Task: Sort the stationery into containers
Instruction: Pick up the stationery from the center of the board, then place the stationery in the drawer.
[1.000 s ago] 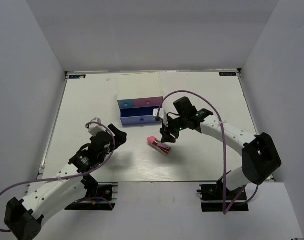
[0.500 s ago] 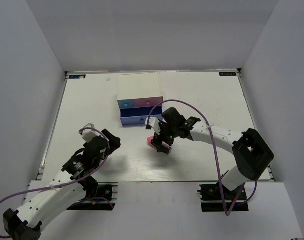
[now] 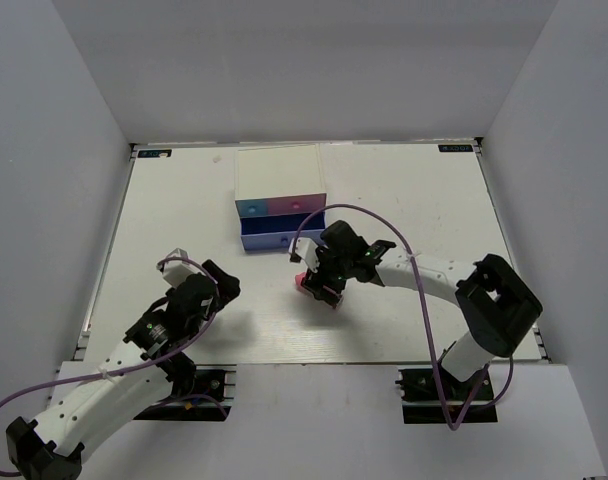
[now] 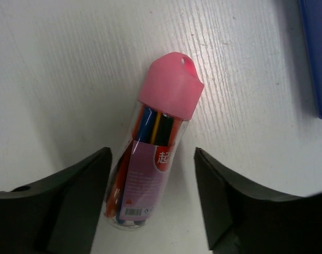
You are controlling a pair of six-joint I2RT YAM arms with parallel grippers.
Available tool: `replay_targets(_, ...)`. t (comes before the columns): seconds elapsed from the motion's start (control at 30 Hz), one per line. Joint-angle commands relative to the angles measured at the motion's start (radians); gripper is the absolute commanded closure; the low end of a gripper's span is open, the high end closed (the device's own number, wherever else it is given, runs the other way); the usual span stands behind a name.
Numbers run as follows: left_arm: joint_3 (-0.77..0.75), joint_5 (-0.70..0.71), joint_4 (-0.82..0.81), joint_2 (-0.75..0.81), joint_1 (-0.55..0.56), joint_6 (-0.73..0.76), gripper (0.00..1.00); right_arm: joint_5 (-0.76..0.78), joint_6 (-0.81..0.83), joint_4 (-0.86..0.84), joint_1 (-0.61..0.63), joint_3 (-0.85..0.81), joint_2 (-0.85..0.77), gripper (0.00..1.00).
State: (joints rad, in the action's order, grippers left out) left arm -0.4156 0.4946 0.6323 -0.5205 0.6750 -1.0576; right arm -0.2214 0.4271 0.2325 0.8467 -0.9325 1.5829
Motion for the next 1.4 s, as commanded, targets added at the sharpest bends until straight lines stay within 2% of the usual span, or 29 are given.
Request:
replay_targets(0.0,0.006,0.030,0.027,-0.001,-0.005,-0.031,0.06,-0.029,-0.014,-0.030,0.008,0.012,0.022,0.34)
replay_targets(0.2,0.006,0.030,0.046,0.008,-0.005,-0.031,0.06,-0.030,-0.034,-0.025,0.014,0.008,0.058,0.37)
replay_targets(0.37,0.006,0.030,0.046,0.008,-0.005,-0.031,0.06,-0.026,-0.031,-0.021,0.026,0.003,0.065,0.33)
replay_targets(0.43,0.006,0.030,0.046,0.008,-0.005,-0.031,0.06,-0.026,-0.030,-0.018,0.028,0.001,0.072,0.36)
replay_targets(0.53,0.006,0.030,0.037,0.008,-0.005,-0.031,0.06,-0.044,-0.027,-0.013,0.026,-0.002,0.075,0.52)
replay_targets(0.57,0.006,0.030,0.037,0.008,-0.005,-0.031,0.06,-0.048,-0.025,-0.003,0.029,-0.003,0.071,0.63)
replay_targets(0.63,0.006,0.030,0.037,0.008,-0.005,-0.031,0.06,-0.065,-0.008,0.007,0.031,-0.015,0.066,0.75)
replay_targets(0.67,0.015,0.030,0.037,0.008,-0.005,-0.031,0.06,-0.070,-0.004,0.020,0.028,-0.023,0.066,0.88)
replay_targets(0.77,0.015,0.030,0.037,0.019,-0.005,-0.031,0.06,-0.093,0.022,0.051,0.031,-0.043,0.063,1.00)
replay_targets(1.07,0.024,0.030,0.026,0.019,-0.005,-0.031,0.06,-0.145,0.048,0.153,0.026,-0.232,0.029,1.00)
replay_targets(1.37,0.034,0.021,0.007,0.019,-0.005,-0.031,0.06,-0.020,0.203,0.149,0.017,-0.451,0.089,1.00)
